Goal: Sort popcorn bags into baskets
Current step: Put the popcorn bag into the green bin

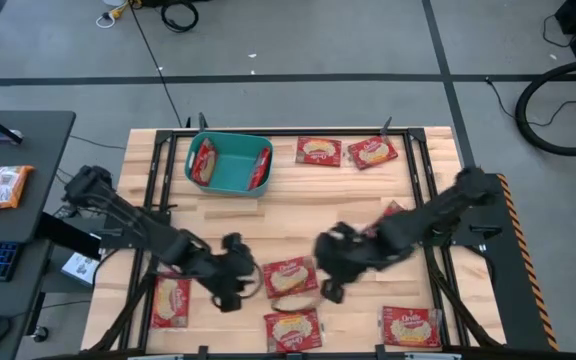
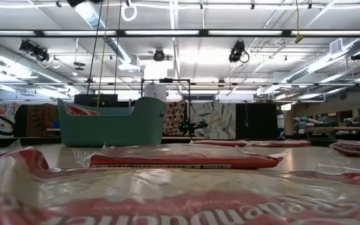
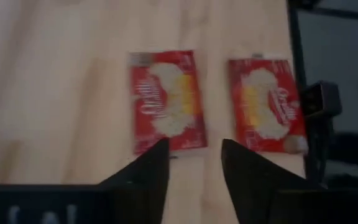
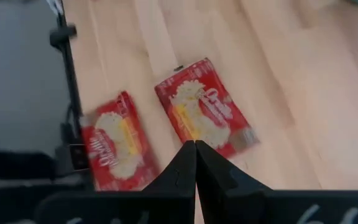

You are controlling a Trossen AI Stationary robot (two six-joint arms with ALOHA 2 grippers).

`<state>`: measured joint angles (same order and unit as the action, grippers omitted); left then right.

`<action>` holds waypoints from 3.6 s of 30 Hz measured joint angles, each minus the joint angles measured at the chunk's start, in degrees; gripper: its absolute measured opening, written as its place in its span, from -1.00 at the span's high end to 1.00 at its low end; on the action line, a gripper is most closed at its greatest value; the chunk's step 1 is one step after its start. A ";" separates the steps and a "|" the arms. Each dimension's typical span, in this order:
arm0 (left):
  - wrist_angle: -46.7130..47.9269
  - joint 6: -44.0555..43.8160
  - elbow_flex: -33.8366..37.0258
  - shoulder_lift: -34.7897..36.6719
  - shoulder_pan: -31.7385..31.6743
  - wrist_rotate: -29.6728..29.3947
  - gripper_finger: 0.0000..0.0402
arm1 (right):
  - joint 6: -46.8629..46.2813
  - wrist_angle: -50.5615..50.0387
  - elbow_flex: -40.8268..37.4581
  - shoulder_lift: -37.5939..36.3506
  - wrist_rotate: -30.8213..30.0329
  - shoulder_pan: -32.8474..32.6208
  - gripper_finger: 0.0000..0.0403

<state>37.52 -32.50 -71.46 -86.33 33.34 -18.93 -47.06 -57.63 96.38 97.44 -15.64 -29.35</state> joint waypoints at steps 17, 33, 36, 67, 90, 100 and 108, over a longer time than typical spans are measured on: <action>-19.44 6.54 0.00 -22.76 -13.95 13.51 -0.41 | -24.99 -9.91 0.00 -8.84 -28.21 -18.34 0.96; -19.06 -3.78 -0.33 -30.67 -15.09 12.38 -0.31 | -24.88 -9.78 -2.93 -7.55 -23.27 -14.22 0.95; -18.24 -4.39 -0.33 -30.94 -14.58 11.99 -0.07 | -23.80 -9.78 -2.93 -7.57 -23.27 -13.35 0.95; 49.63 -19.19 -12.44 -3.51 -47.11 -34.02 0.92 | 14.45 -10.22 -2.93 -7.58 -18.33 10.05 0.95; 50.66 -26.74 -2.93 -24.36 -53.74 -26.04 0.90 | 35.98 21.62 -34.18 -23.80 12.34 25.10 0.95; 51.02 -21.85 -2.97 -25.78 -54.44 -23.20 0.71 | 32.19 23.50 -40.16 -24.49 17.05 25.12 0.95; 52.34 -21.68 -3.18 -25.72 -54.44 -21.42 0.49 | 31.51 23.99 -40.24 -24.65 13.54 26.15 0.94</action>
<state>89.86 -54.17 -74.65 -112.05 -21.10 -40.35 -15.54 -33.65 56.14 72.79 -2.09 -3.20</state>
